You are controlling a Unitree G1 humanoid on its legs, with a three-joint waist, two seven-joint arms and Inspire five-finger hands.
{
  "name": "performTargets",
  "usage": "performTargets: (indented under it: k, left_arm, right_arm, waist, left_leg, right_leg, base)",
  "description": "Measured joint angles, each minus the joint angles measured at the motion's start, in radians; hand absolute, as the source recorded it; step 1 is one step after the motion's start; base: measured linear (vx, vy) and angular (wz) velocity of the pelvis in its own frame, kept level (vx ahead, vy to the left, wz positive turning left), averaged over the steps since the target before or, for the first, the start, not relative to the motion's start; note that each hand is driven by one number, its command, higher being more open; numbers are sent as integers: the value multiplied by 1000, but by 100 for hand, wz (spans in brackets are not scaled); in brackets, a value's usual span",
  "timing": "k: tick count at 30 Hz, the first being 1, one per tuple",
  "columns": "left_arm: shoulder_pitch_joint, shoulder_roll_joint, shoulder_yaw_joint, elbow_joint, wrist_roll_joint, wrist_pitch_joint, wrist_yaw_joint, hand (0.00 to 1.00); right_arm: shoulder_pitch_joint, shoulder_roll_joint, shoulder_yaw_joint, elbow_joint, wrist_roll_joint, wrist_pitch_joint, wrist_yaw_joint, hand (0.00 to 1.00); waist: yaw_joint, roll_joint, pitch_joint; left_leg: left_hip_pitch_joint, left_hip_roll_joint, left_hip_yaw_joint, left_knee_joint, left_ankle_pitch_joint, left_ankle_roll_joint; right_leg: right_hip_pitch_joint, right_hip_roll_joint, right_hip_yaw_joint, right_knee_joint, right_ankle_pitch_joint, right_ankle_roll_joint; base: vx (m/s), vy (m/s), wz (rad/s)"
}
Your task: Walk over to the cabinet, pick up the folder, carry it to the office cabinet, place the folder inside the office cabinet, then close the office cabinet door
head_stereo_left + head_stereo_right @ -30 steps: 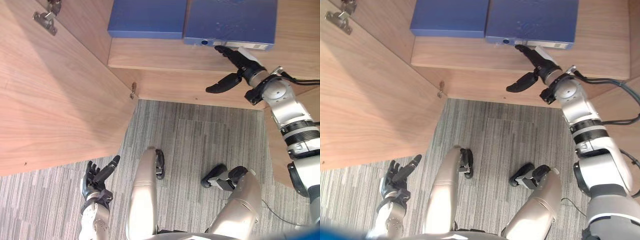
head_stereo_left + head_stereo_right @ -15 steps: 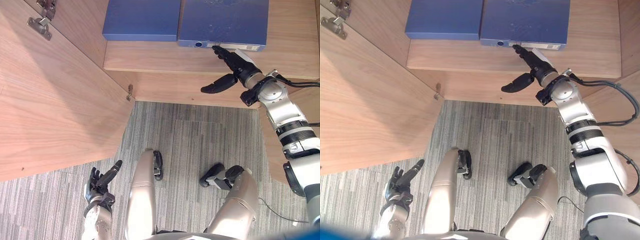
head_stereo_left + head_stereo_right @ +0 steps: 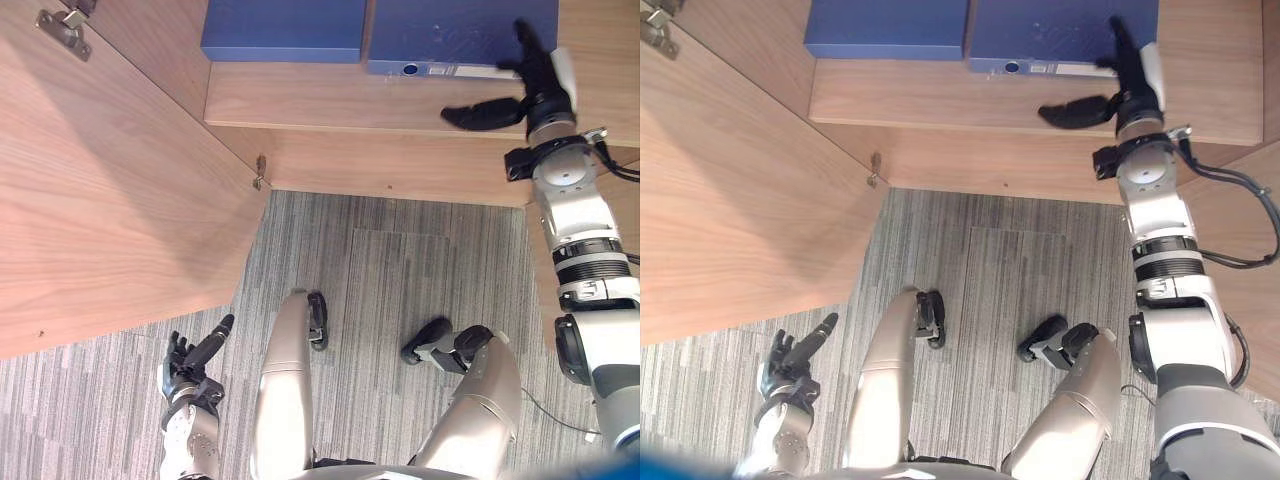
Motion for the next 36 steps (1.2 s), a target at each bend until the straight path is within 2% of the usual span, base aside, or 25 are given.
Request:
performTargets:
  k: [2,7,13,17,20,22,23,24,27,28,29,31,33,36]
  left_arm:
    - [0,3,0,-1,-1,-8,3,100]
    - [1,-1,-9,9,-5,-9,-8,100]
    - [2,-1,-9,46,-9,-9,-14,100]
    - [0,-1,-9,57,-9,-9,-12,100]
    - [-5,-1,-9,57,-8,-9,-11,100]
    - [-5,-5,-8,65,0,-10,-9,100]
    - [-5,-5,-8,68,1,-10,-8,100]
    - [-5,-6,-3,85,5,-10,-4,100]
    - [-4,-10,12,117,38,-10,4,100]
    - [-1,-9,30,116,46,-12,8,100]
    - [0,-9,38,115,55,-15,8,100]
    - [1,-8,67,110,84,-31,8,100]
    - [2,-8,94,106,87,-41,8,100]
    - [22,-10,114,98,103,-41,7,100]
  right_arm:
    - [-34,-16,8,0,6,1,4,100]
    - [-100,-38,128,73,23,10,120,100]
    - [-115,-22,153,113,23,-14,124,100]
    - [-107,33,149,102,23,-14,90,100]
    - [-17,95,145,-13,26,-3,64,100]
    - [181,172,118,-232,22,14,55,100]
    - [212,186,109,-262,22,14,55,100]
    - [321,238,81,-366,63,9,41,100]
    - [499,337,21,-536,114,5,-11,100]
    - [521,367,-3,-574,113,-20,-45,100]
    - [520,372,-13,-588,112,-28,-54,100]
    - [519,369,-76,-635,98,-81,-81,100]
    - [510,365,-132,-677,82,-101,-107,100]
    - [499,360,-174,-687,4,-90,-159,100]
  waist:
    - [-2,1,2]
    - [-3,7,13]
    - [-3,7,14]
    - [-6,7,14]
    - [-13,0,17]
    - [-17,-6,18]
    - [-17,-6,18]
    - [-22,-8,19]
    - [-34,-28,14]
    - [-40,-43,7]
    - [-44,-48,4]
    - [-49,-58,-17]
    - [-46,-67,-28]
    - [-46,-73,-33]
  left_leg:
    - [-9,4,2,4,0,0]
    - [-21,16,0,20,-1,1]
    - [-22,19,-1,30,-2,3]
    - [-10,38,6,25,-2,2]
    - [31,51,18,-9,3,0]
    - [104,69,36,-85,14,-1]
    - [115,71,37,-95,16,-2]
    - [163,76,44,-137,23,-4]
    - [311,77,83,-272,54,0]
    - [389,77,110,-350,77,0]
    - [414,76,118,-375,85,2]
    - [463,73,124,-419,94,3]
    - [484,73,126,-436,96,2]
    - [506,73,138,-456,100,1]
  right_leg:
    - [-16,3,7,4,1,-2]
    - [-30,12,13,14,1,-6]
    - [-30,12,15,19,-1,-3]
    - [-26,34,16,3,13,-14]
    - [1,59,15,-37,29,-14]
    - [68,101,-4,-124,57,-13]
    - [81,107,-9,-138,62,-12]
    - [130,127,-23,-187,78,-9]
    - [260,171,-47,-329,130,6]
    - [321,197,-52,-410,164,9]
    - [341,203,-56,-435,173,11]
    - [386,218,-67,-479,184,14]
    - [402,223,-70,-489,184,14]
    - [408,224,-71,-494,184,14]
  base:
    - [-4,-45,-7]
    - [-15,-43,-6]
    - [-26,-27,-2]
    - [-14,-30,-14]
    - [6,-31,-20]
    - [35,-37,-25]
    - [78,-35,-27]
    - [77,-19,-15]
    - [152,-14,-24]
    - [144,7,-31]
    - [135,10,-24]
    - [116,15,-7]
    - [96,-1,-5]
    - [70,-11,-9]
